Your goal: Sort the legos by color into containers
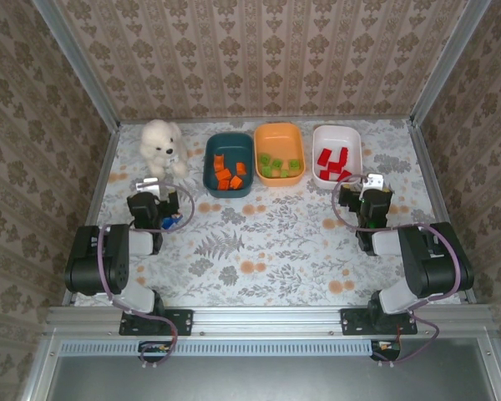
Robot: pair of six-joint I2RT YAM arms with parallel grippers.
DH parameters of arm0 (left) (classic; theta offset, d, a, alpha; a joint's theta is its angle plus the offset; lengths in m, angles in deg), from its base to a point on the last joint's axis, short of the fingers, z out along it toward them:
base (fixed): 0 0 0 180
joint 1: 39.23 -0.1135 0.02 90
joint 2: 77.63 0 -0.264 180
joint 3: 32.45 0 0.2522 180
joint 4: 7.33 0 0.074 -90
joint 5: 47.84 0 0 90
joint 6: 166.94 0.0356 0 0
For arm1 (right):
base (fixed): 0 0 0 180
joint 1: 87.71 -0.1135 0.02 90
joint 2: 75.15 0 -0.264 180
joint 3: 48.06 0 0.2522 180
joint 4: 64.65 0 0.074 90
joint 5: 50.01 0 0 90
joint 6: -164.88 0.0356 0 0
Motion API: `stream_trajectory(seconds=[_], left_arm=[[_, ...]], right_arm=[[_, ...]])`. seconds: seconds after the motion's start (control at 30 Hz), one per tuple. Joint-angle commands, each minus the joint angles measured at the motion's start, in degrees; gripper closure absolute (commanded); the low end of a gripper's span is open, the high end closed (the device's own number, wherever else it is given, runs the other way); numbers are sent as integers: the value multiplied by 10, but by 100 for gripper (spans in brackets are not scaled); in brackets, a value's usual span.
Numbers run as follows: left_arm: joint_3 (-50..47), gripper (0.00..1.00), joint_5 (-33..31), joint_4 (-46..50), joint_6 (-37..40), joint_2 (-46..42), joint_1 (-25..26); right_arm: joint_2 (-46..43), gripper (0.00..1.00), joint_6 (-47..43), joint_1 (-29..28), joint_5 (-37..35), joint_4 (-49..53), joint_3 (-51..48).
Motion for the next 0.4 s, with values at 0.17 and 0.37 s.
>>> stream_trajectory(seconds=[0.17,0.37], left_arm=[[11,0,-11,-21,13,-4,7],[11,0,-15,-21,13,-4,9]], right_arm=[[6,0,5,-2,7,-20,12],[4,0,-7,-1,45,-9,18]])
